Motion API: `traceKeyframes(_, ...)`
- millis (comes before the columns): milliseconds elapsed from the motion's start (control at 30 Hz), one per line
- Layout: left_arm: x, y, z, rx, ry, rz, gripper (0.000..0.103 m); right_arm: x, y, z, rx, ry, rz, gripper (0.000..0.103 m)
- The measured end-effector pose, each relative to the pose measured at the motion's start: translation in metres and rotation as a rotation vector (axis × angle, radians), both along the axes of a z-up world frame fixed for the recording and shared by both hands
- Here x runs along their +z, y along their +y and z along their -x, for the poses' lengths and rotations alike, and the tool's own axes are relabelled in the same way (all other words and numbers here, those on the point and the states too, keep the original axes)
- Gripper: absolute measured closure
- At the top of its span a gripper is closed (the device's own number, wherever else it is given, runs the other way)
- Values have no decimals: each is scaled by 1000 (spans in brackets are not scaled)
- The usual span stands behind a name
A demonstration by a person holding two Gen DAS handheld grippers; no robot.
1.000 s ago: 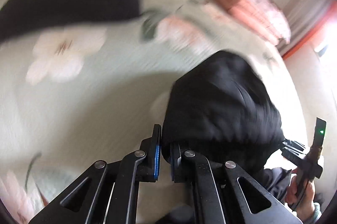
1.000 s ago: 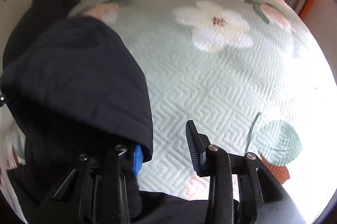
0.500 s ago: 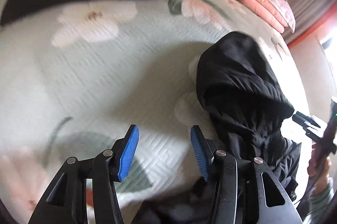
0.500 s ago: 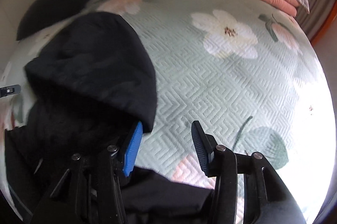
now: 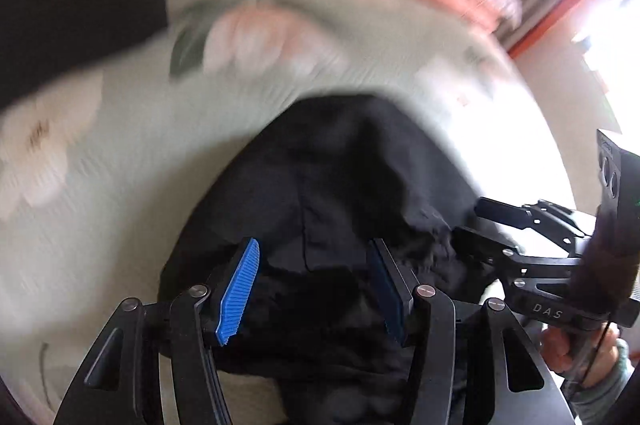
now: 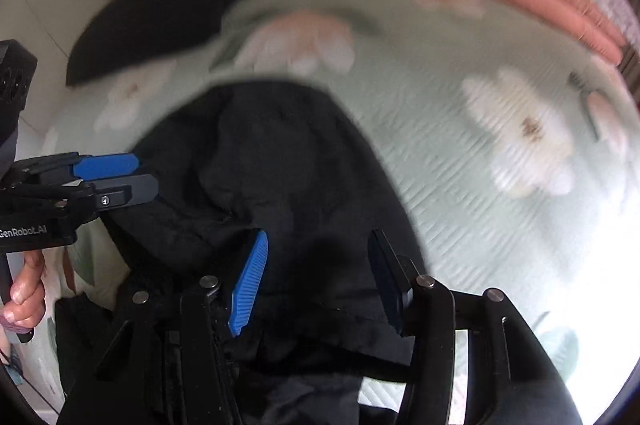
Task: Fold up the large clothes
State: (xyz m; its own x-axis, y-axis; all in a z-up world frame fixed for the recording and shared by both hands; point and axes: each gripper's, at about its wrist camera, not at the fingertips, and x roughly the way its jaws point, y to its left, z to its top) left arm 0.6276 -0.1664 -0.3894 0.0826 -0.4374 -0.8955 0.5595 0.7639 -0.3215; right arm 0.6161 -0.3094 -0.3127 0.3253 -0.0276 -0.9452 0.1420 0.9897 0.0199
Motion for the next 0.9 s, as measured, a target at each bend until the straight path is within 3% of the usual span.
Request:
traceKeyframes(33,-18,3,-3,9,33,-13,48,-18,-1,-1,6,35,-8,49)
traceKeyframes(100,-35,10,-4,19,50,30,48,-31,-2,1,23,-2,-16,49)
traceKeyframes(233,-38,6,6,-9,-26,2,48,-33,2,-2,14,-19,8,48)
traceKeyframes(367,-12,6,16,-30,-81,-33,49,-11,7,1,38,-14,19,48)
traceKeyframes(500,31,23,34,-61,-163,46,48,38,12,26,70,-122,35,48)
traceKeyframes(567,35,32,34,-46,-159,29,47,46,12,35,69,-133,89,48)
traceKeyframes(700,-4,36,21,-7,-82,-77,47,12,-1,30,45,-26,82,48)
traceKeyframes(767,-28,38,17,5,-17,-77,47,-18,-8,25,41,40,16,48)
traceKeyframes(900,-38,35,17,18,-32,-71,47,-27,-23,23,-13,-1,-58,45)
